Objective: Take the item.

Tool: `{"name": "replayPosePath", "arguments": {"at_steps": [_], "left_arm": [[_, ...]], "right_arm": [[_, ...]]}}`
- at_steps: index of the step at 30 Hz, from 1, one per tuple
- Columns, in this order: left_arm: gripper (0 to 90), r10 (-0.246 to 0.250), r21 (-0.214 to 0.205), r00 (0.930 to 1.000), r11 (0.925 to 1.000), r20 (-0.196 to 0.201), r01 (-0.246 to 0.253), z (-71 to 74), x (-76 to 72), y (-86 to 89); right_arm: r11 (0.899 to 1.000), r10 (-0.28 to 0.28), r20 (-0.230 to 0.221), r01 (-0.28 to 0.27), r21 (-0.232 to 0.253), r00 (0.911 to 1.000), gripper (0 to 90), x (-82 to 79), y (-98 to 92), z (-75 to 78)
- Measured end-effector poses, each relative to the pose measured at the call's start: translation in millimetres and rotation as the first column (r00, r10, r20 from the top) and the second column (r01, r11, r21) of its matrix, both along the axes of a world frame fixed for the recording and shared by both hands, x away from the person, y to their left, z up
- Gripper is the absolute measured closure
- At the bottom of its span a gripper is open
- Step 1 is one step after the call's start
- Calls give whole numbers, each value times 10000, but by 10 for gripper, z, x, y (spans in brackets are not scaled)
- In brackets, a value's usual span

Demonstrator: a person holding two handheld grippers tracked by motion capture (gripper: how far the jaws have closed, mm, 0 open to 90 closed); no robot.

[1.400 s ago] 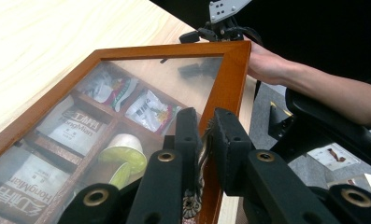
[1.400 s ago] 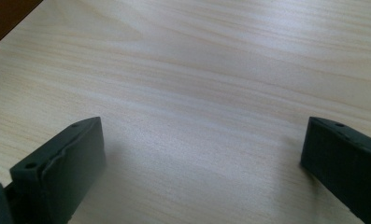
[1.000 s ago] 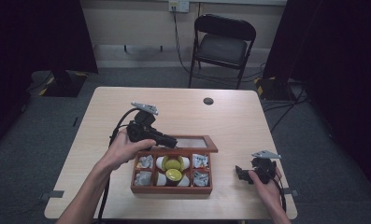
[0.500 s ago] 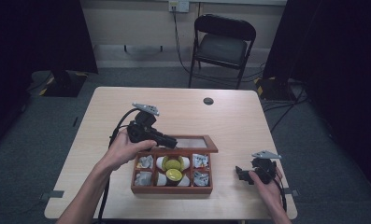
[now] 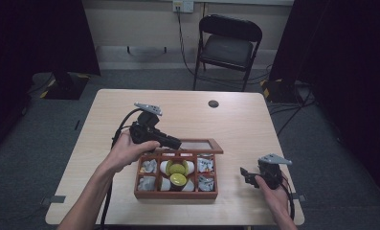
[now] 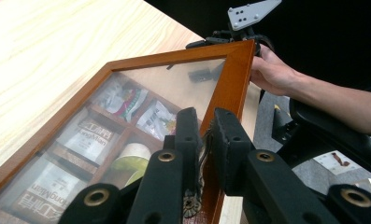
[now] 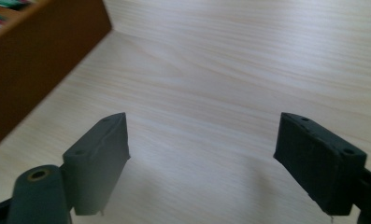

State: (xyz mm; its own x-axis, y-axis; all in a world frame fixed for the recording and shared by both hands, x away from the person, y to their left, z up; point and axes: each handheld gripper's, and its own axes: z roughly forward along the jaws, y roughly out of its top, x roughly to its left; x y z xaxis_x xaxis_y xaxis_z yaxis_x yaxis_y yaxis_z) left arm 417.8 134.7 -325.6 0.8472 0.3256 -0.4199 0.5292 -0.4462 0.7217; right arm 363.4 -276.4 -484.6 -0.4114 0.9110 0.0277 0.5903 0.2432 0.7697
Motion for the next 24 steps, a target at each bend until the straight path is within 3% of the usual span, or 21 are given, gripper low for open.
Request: {"name": "replayPosePath", "arguments": {"at_steps": [3, 4, 8, 19, 20, 22, 24], "left_arm": [[809, 38, 13, 10000, 10000, -15, -38, 5, 0, -3], [809, 53, 64, 10000, 10000, 50, -54, 18, 4, -4], [809, 114, 1, 9999, 9999, 35, -114, 29, 19, 0], [810, 154, -66, 9998, 9999, 93, -153, 81, 97, 14], [810, 123, -103, 9999, 9999, 71, -122, 75, 98, 16], [810, 110, -159, 9999, 9998, 20, -110, 71, 100, 16], [810, 131, -132, 9999, 9998, 33, -131, 75, 100, 17]], "right_arm": [[9989, 410, 184, -414, 230, 9990, 192, -47, 67, 47], [9952, 745, 336, -764, 616, 9967, 193, -81, 122, 87], [9879, 1284, 542, -1325, 812, 9902, 209, -127, 227, 147], [9753, 1935, 894, -2015, 905, 9770, 249, -186, 403, 289], [9691, 2090, 1071, -2205, 1107, 9720, 249, -210, 437, 319], [9661, 2187, 1088, -2308, 1156, 9697, 249, -217, 451, 326], [9553, 2574, 1009, -2688, 1229, 9610, 249, -245, 528, 341]]}}
